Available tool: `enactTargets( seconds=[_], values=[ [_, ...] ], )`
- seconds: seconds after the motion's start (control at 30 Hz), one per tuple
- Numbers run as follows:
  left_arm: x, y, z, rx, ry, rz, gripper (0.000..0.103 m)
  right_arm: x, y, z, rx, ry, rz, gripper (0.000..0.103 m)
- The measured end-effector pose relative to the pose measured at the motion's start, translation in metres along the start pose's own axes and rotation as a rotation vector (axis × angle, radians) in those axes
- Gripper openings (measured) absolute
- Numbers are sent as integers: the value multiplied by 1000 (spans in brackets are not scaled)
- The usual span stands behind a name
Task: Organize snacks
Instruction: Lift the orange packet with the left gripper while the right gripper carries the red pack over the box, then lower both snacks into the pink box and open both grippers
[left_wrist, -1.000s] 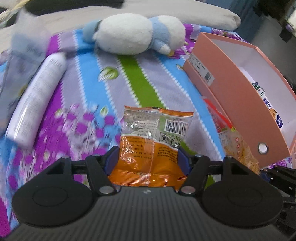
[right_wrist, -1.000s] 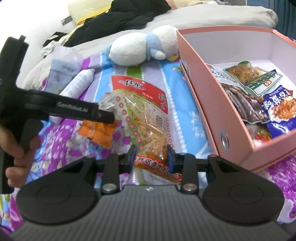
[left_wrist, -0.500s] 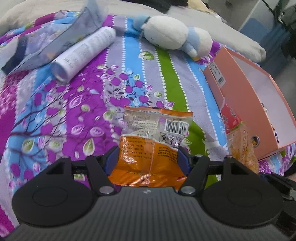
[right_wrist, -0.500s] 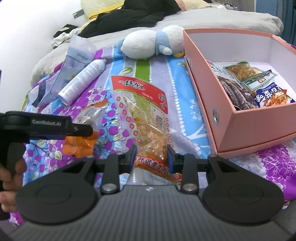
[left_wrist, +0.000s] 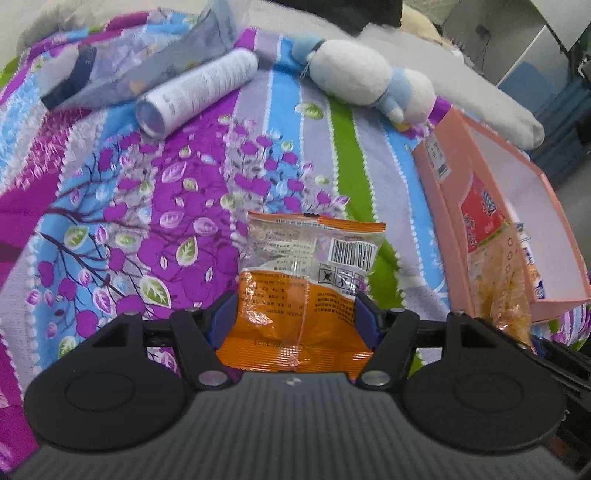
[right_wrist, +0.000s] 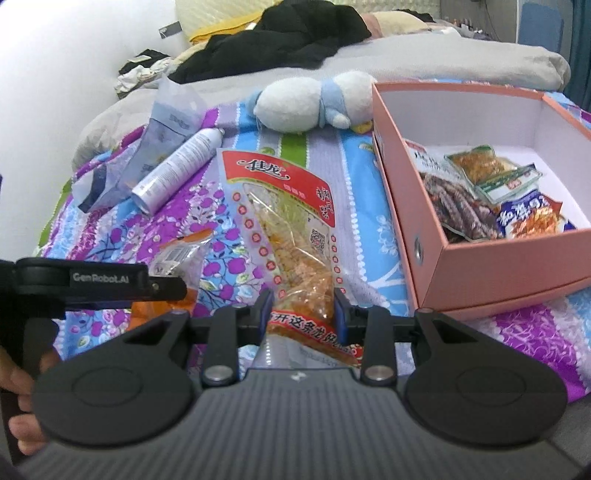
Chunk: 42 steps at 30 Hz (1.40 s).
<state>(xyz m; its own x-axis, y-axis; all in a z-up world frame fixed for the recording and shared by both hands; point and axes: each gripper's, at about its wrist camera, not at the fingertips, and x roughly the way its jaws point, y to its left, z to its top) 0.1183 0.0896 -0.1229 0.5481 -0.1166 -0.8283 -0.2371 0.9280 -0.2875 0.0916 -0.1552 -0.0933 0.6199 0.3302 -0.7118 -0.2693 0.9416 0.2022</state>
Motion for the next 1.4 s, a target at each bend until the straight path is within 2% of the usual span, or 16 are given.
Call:
enactTargets(
  seconds=[0.37, 0.77, 1.1, 1.4],
  values=[
    [-63, -46, 34, 35, -140, -61, 71, -36, -11, 34, 16, -89, 13, 35],
    [-107, -106, 71, 95, -253, -146, 71, -70, -36, 77, 11, -205, -18, 35],
    [-99, -149, 93, 134, -265, -184, 71, -80, -66, 105, 20, -276, -58, 35],
    [-74, -196, 113, 176, -253, -221, 71, -73, -100, 121, 55, -280, -91, 35]
  ],
)
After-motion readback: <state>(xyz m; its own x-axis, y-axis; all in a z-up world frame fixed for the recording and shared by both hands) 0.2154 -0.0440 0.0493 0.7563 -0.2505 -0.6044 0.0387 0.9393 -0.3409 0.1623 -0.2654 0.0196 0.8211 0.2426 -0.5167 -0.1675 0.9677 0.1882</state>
